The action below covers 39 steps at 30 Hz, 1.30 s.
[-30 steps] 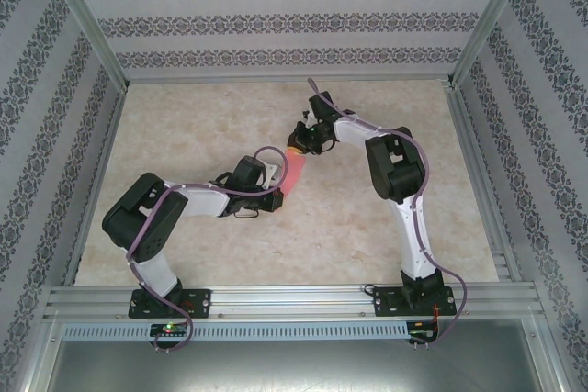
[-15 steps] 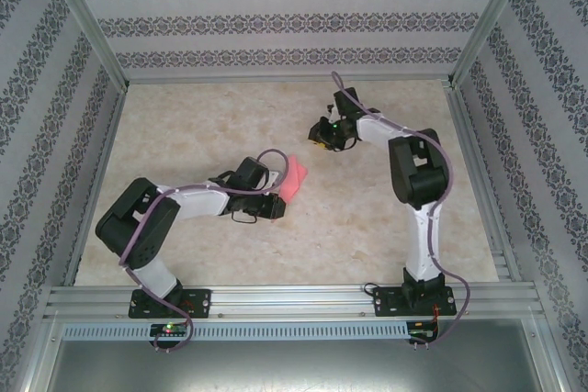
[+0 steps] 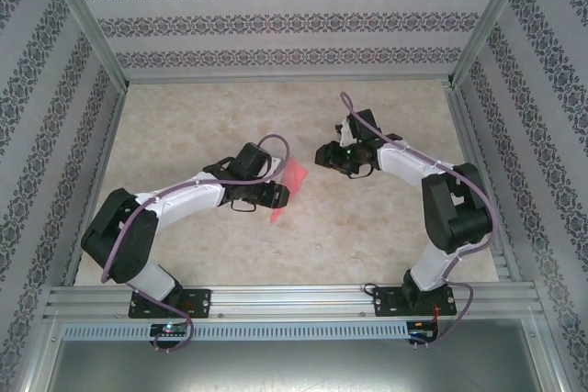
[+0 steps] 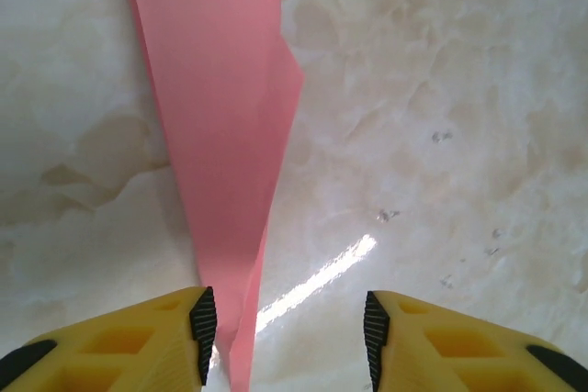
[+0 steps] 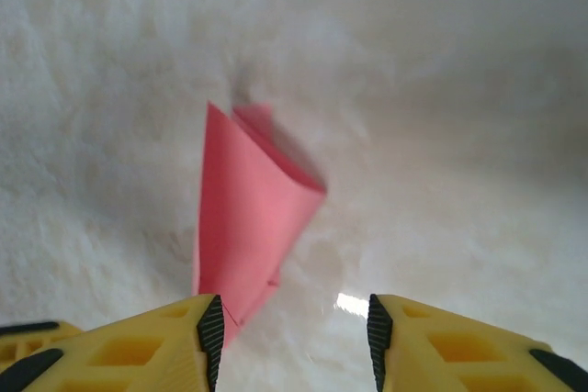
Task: Fold a paper plane with a square sheet of paper (pick it up from the middle)
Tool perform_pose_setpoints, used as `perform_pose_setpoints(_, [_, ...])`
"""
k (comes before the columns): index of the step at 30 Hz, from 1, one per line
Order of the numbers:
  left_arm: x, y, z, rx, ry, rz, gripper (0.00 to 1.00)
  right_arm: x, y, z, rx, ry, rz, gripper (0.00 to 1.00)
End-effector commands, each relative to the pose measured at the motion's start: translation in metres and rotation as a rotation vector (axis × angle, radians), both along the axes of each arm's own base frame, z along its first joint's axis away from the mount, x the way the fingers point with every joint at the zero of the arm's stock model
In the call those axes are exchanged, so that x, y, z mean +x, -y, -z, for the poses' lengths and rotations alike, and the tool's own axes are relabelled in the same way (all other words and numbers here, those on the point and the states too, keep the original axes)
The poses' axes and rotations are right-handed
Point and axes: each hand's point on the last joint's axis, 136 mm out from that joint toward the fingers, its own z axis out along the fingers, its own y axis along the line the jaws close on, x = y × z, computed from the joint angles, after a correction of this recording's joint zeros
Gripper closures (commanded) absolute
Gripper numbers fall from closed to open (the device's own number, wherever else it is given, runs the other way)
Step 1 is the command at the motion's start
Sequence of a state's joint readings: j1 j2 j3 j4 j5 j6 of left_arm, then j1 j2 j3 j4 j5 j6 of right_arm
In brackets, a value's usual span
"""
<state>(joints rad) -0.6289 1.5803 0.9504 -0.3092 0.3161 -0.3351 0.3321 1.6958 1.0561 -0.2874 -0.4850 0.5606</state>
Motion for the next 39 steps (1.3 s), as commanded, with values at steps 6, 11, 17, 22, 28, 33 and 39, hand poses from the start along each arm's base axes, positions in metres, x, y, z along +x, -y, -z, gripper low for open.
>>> perform_pose_setpoints(6, [0.016, -0.011, 0.032, 0.274, 0.024, -0.007, 0.50, -0.029, 0.007, 0.001, -0.025, 0.034, -0.006, 0.50])
perform_pose_setpoints(11, [0.029, -0.017, 0.036, 0.331, 0.044, -0.053, 0.52, -0.038, 0.011, 0.005, -0.026, 0.025, 0.001, 0.49])
perform_pose_setpoints(17, [0.030, -0.017, 0.038, 0.344, 0.037, -0.047, 0.54, -0.044, 0.010, 0.010, -0.027, 0.011, -0.006, 0.49])
perform_pose_setpoints(22, [0.031, -0.020, 0.033, 0.343, 0.052, -0.060, 0.65, -0.050, -0.008, 0.012, 0.020, -0.007, -0.033, 0.49])
perform_pose_setpoints(28, [0.029, -0.018, 0.036, 0.271, 0.016, -0.062, 0.82, -0.053, -0.040, 0.009, 0.158, -0.029, -0.036, 0.49])
perform_pose_setpoints(33, [0.031, -0.021, 0.032, 0.161, -0.013, -0.079, 0.89, -0.055, -0.061, 0.016, 0.214, -0.065, -0.020, 0.47])
perform_pose_setpoints(39, [0.031, -0.019, 0.028, -0.049, -0.082, -0.105, 0.94, -0.059, -0.088, 0.021, 0.261, -0.096, -0.026, 0.43])
